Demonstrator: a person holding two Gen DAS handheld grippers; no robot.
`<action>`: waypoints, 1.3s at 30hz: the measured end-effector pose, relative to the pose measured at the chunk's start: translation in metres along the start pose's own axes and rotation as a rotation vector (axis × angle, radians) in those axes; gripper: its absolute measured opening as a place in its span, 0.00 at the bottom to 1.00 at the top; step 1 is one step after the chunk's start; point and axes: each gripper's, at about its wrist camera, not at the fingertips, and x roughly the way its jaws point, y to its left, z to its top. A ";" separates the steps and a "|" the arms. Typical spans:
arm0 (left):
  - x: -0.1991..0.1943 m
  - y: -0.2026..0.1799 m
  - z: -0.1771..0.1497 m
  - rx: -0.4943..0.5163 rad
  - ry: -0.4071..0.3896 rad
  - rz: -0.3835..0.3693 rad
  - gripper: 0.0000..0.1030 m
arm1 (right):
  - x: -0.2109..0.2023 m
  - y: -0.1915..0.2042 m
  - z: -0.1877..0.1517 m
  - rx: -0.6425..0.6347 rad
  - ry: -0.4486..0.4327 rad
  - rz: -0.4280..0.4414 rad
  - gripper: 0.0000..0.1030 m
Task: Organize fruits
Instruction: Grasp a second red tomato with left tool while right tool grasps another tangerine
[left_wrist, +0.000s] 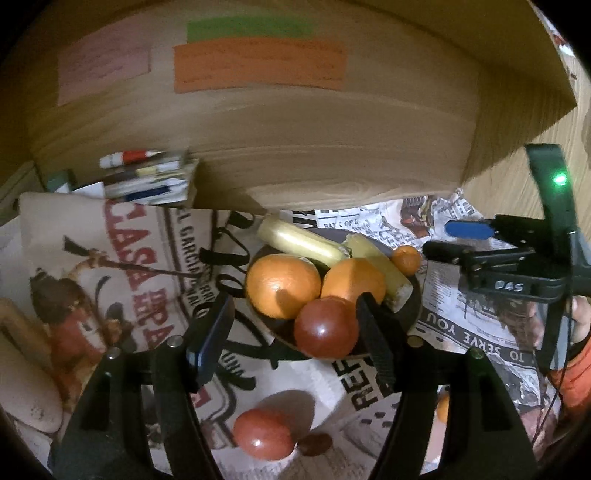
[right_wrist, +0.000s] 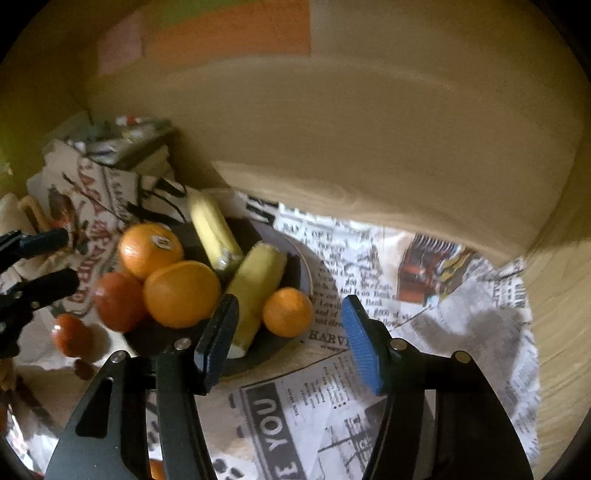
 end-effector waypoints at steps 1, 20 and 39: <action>-0.003 0.001 -0.001 -0.002 -0.002 0.001 0.67 | -0.007 0.003 0.001 -0.005 -0.014 -0.002 0.53; -0.024 0.014 -0.056 0.017 0.082 0.013 0.69 | -0.054 0.039 -0.043 0.050 -0.061 0.014 0.55; -0.003 0.015 -0.080 0.014 0.125 -0.022 0.45 | -0.035 0.074 -0.102 0.086 0.068 0.057 0.55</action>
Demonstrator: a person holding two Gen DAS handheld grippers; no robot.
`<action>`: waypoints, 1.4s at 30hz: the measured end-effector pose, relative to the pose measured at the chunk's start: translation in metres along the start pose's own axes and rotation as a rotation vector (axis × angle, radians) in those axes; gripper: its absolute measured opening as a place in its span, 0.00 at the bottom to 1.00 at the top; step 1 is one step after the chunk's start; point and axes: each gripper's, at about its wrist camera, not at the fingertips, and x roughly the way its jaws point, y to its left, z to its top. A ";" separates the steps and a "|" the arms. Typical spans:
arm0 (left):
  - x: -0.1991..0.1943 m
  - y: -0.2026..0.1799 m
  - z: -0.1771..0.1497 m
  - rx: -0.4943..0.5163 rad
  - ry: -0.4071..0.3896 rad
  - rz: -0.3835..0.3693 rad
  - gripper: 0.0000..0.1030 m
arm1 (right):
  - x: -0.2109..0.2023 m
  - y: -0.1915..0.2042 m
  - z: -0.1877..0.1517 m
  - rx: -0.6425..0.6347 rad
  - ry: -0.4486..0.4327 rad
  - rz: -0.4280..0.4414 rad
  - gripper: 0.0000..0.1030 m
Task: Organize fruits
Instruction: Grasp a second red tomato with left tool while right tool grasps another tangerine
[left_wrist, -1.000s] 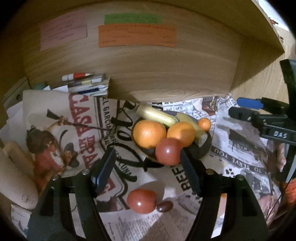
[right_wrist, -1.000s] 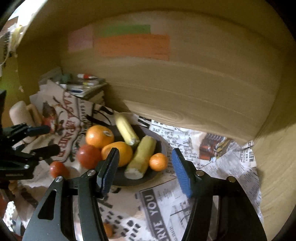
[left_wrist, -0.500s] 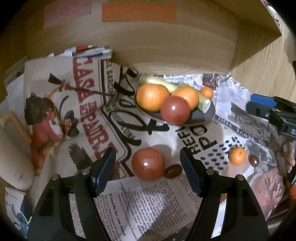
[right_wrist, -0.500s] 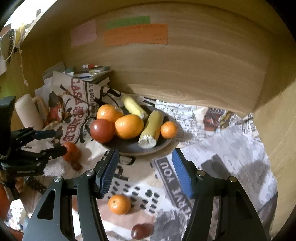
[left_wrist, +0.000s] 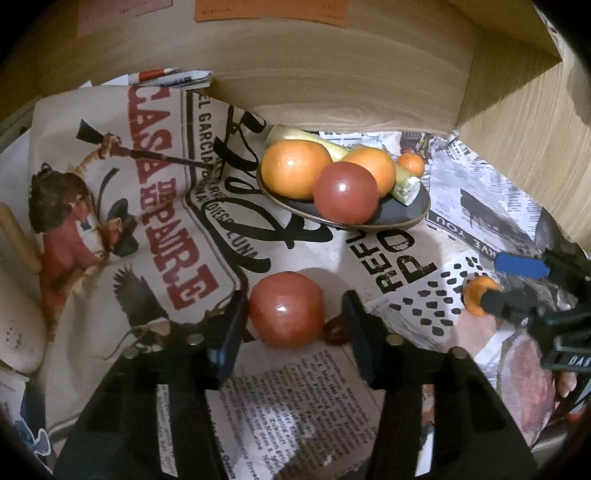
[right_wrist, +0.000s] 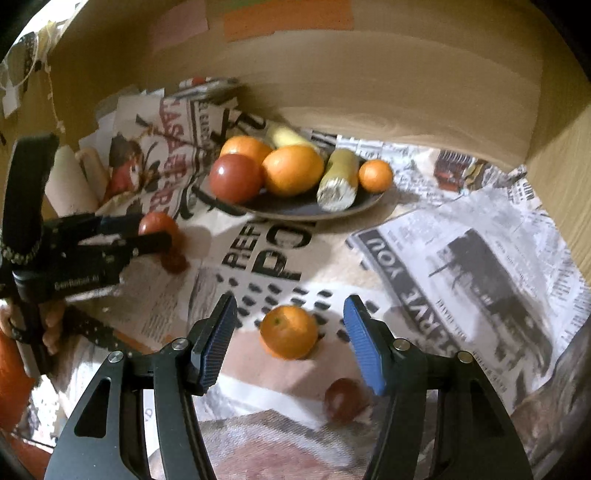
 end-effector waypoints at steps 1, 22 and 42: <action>-0.001 0.001 0.000 -0.004 -0.005 0.004 0.39 | 0.002 0.001 -0.001 -0.005 0.008 -0.009 0.55; -0.032 0.001 0.012 -0.014 -0.084 -0.012 0.38 | -0.008 -0.008 0.013 -0.019 -0.006 -0.009 0.31; -0.016 0.013 0.016 -0.040 -0.011 -0.011 0.61 | -0.012 -0.029 0.032 -0.025 -0.048 -0.002 0.31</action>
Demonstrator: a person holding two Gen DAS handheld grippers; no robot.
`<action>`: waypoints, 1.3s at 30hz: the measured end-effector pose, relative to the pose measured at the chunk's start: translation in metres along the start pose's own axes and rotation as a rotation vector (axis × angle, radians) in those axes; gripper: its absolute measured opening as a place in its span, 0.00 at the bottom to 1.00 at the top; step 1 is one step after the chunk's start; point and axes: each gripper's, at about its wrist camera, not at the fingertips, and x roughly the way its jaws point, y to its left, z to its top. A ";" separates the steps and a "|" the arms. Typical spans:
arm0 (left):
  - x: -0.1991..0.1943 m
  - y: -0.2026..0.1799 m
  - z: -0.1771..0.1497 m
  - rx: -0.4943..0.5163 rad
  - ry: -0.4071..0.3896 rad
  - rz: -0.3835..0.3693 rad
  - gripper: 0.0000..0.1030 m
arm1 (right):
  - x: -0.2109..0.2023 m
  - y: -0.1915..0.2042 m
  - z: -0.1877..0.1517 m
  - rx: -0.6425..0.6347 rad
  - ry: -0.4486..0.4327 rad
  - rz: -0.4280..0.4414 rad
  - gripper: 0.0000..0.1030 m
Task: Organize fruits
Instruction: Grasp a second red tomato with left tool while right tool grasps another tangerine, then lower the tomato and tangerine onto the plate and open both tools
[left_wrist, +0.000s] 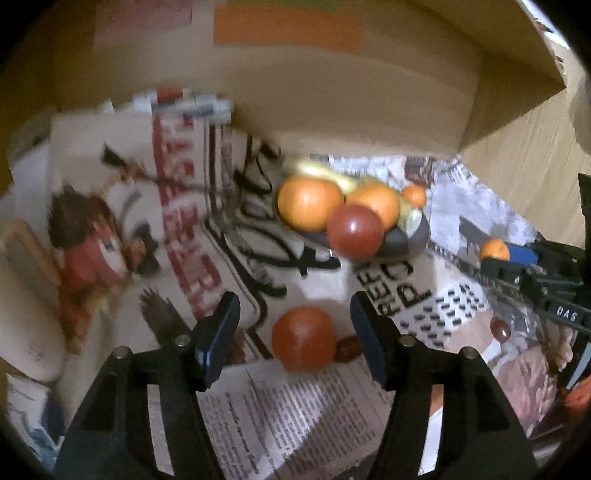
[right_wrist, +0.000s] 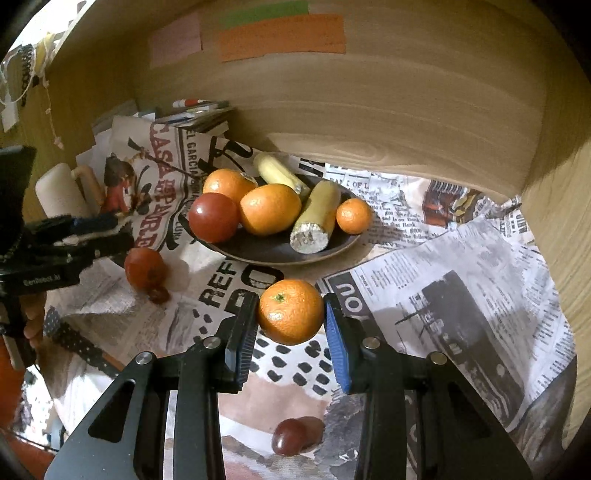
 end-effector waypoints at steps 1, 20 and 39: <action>0.004 0.001 -0.003 -0.004 0.017 -0.009 0.61 | 0.001 -0.001 0.000 0.003 0.002 -0.001 0.31; 0.019 -0.007 0.000 0.001 0.035 -0.003 0.41 | 0.011 -0.012 0.012 -0.006 0.002 0.000 0.31; 0.016 -0.044 0.082 0.076 -0.098 -0.051 0.41 | 0.022 -0.021 0.064 -0.054 -0.069 -0.011 0.32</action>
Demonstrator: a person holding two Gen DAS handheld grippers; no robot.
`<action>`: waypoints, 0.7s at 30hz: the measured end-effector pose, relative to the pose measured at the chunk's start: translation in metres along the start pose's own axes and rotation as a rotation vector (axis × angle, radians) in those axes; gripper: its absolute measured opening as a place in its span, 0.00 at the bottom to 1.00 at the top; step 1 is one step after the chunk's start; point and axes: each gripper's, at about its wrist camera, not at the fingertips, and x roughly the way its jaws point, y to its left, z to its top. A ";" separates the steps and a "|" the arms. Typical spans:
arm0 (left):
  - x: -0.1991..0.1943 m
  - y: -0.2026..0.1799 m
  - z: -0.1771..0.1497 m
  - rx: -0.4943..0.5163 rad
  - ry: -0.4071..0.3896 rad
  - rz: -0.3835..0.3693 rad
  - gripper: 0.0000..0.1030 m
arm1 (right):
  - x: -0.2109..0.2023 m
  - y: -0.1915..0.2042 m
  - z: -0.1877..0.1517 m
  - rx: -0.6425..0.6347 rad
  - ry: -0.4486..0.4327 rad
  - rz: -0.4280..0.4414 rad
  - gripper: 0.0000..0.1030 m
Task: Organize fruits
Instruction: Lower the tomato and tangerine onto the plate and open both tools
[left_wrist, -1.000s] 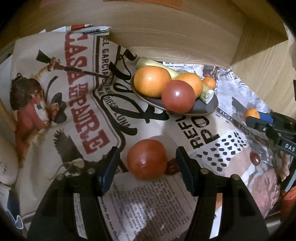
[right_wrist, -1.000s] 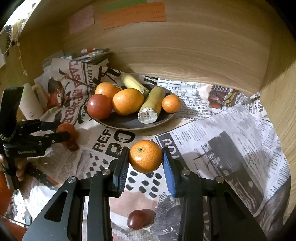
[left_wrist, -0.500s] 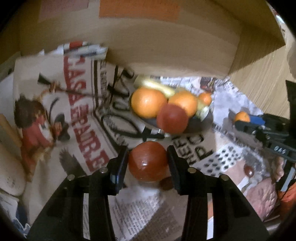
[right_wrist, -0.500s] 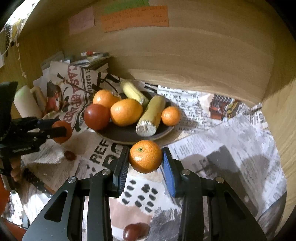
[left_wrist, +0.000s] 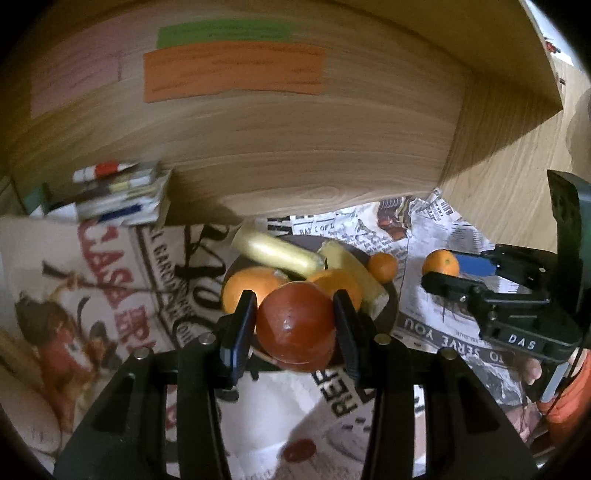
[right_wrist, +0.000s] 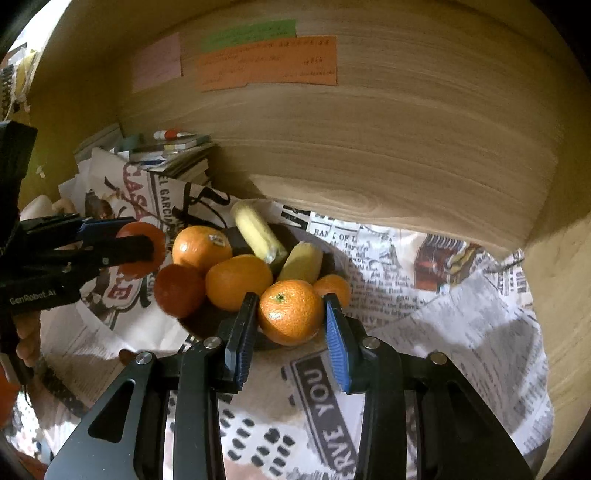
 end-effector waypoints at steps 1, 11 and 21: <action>0.004 -0.001 0.003 0.005 0.002 -0.001 0.41 | 0.003 0.000 0.002 -0.002 0.003 0.000 0.32; 0.040 0.000 0.011 0.017 0.031 0.017 0.41 | 0.050 -0.017 -0.008 0.037 0.095 0.005 0.32; 0.047 -0.005 0.012 0.045 0.019 0.034 0.50 | 0.054 -0.022 -0.012 0.060 0.094 0.022 0.32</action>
